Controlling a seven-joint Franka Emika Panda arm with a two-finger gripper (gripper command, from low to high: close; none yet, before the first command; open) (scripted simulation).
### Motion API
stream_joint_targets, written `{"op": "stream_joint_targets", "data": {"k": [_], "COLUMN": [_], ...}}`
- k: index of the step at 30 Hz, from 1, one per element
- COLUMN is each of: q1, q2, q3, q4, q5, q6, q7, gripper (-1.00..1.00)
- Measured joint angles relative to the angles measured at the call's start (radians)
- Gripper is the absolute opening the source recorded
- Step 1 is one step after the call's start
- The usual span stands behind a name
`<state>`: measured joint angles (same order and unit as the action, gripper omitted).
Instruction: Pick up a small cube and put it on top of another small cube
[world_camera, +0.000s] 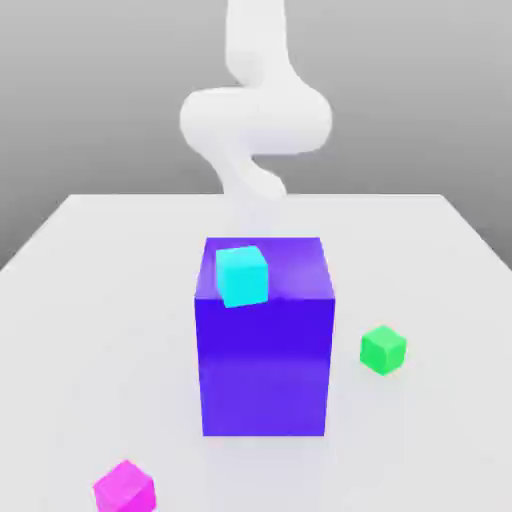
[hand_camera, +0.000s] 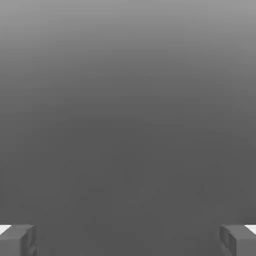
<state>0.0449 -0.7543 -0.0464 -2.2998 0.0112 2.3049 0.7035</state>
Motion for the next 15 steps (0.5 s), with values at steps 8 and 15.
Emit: {"op": "stream_joint_targets", "data": {"k": [8,15], "q1": [0.139,0.248], "q2": [0.144,0.264], "q3": [-0.152,-0.283], "q4": [0.0,0.0], "q5": [0.052,0.117], "q6": [0.019,0.036], "q7": [-0.325,-0.617], "gripper": [0.0,0.0]}}
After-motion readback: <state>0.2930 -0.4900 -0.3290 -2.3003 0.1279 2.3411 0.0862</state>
